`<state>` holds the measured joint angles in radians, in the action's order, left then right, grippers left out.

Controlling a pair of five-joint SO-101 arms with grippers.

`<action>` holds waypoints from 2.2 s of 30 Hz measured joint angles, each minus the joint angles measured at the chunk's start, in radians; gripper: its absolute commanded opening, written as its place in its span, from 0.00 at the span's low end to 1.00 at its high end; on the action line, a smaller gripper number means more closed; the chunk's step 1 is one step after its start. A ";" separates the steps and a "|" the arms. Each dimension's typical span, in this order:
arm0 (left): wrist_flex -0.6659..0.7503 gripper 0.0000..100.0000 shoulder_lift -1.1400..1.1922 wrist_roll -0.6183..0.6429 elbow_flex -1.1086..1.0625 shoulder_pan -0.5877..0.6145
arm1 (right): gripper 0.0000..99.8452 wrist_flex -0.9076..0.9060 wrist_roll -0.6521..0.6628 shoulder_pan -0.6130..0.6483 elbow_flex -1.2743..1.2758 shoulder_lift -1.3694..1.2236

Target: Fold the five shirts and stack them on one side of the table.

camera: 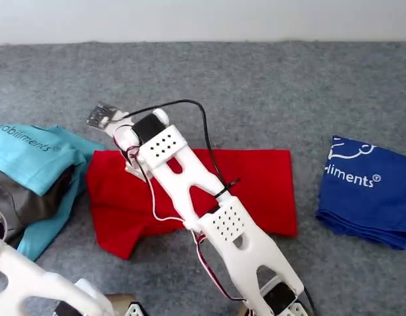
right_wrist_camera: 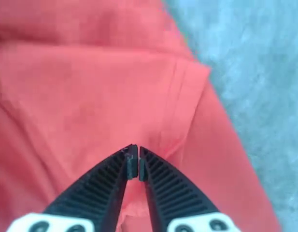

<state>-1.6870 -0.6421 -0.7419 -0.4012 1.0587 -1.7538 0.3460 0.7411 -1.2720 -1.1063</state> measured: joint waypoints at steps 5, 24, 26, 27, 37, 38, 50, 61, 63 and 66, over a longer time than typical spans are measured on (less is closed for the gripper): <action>0.000 0.02 0.000 0.000 0.000 0.000 | 0.01 0.000 0.008 -0.114 0.100 0.000; 0.017 0.02 0.000 0.000 0.000 0.000 | 0.01 -0.003 -0.046 -0.080 0.356 0.253; 0.017 0.02 0.000 0.000 0.000 0.000 | 0.01 -0.003 -0.046 -0.075 0.422 0.281; 0.020 0.02 0.000 0.000 0.000 0.000 | 0.01 -0.003 -0.049 -0.075 0.442 0.285; 0.037 0.02 0.000 0.000 0.000 0.000 | 0.03 0.014 -0.049 -0.083 0.413 0.258; 0.037 0.02 0.000 0.000 0.000 0.000 | 0.05 0.017 -0.049 -0.086 0.379 0.258; 0.037 0.02 0.000 0.000 0.000 0.000 | 0.28 0.000 -0.049 -0.086 0.043 0.207; 0.052 0.02 0.000 0.000 0.000 0.000 | 0.00 -0.002 -0.049 -0.040 0.129 0.206; 0.052 0.02 0.000 0.000 0.000 0.000 | 0.03 -0.002 -0.049 -0.034 0.180 0.204; 0.052 0.02 0.000 0.000 0.000 0.000 | 0.01 -0.002 -0.049 -0.028 0.264 0.196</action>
<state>-1.6349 -0.6421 -0.7419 -0.4012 1.0587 -1.7553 0.2969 0.7135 -1.0081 -0.9099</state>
